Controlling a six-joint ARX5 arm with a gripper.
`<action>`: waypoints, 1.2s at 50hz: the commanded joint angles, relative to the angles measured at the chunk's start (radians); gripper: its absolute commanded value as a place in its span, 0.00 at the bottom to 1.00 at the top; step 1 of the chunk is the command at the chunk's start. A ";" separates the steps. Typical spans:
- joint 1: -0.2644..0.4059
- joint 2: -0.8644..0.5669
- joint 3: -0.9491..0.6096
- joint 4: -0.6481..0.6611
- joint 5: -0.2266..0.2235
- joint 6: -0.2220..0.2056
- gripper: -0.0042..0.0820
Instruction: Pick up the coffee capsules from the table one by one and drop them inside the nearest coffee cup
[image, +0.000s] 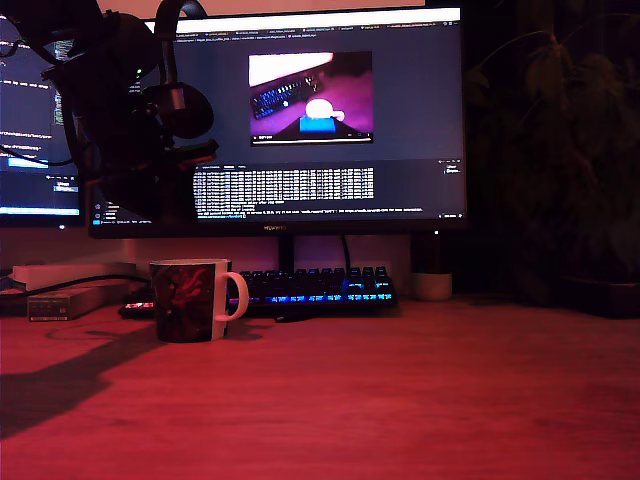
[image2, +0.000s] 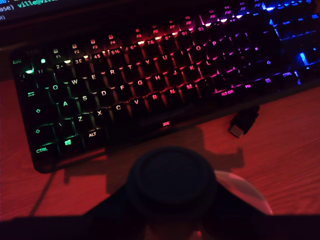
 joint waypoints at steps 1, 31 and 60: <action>-0.003 -0.008 -0.019 0.000 0.005 -0.005 0.23; -0.006 -0.030 -0.019 -0.016 0.021 0.014 0.23; -0.069 -0.063 -0.028 -0.068 0.020 0.014 0.24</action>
